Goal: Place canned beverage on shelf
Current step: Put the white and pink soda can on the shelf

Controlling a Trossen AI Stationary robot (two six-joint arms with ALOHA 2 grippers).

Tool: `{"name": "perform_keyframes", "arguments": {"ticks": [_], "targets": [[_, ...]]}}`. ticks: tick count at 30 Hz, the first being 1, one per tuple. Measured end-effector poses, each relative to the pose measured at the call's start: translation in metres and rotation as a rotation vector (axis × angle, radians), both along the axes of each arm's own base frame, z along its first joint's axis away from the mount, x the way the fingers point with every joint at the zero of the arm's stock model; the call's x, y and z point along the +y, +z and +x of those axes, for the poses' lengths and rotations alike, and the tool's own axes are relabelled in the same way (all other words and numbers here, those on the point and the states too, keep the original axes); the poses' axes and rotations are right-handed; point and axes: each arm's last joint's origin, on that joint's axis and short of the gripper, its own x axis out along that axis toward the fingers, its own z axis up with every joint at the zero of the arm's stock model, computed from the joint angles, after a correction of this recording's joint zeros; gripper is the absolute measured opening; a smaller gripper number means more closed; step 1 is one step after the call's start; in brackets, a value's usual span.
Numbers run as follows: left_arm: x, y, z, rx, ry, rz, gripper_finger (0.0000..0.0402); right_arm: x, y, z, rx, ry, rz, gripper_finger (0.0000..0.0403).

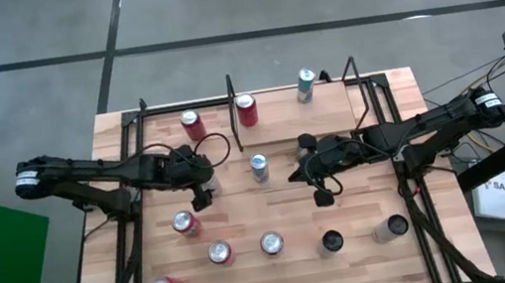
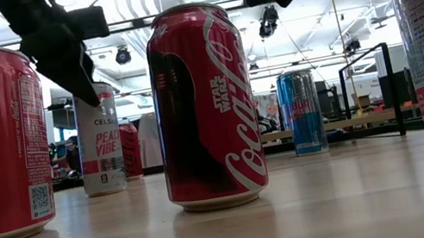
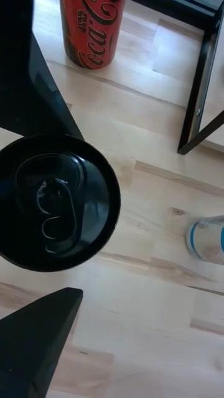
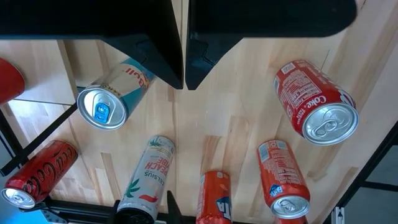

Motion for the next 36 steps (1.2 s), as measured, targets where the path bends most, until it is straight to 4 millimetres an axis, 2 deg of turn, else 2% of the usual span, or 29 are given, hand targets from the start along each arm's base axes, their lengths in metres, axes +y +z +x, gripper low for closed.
{"name": "perform_keyframes", "arguments": {"ticks": [7, 19, 36], "targets": [[0.000, -0.005, 0.003, 0.021, -0.005, -0.012, 0.0337, 0.000, 0.000, 0.000, 0.002, 0.000, 0.000, 0.0009], [-0.001, -0.018, 0.014, 0.077, -0.016, -0.013, 0.0250, 0.000, 0.000, 0.000, 0.002, -0.005, 0.008, 0.0009], [-0.001, -0.009, 0.009, 0.049, -0.047, -0.003, 0.0250, 0.000, -0.001, 0.000, 0.002, -0.004, 0.006, 0.0009]]}}
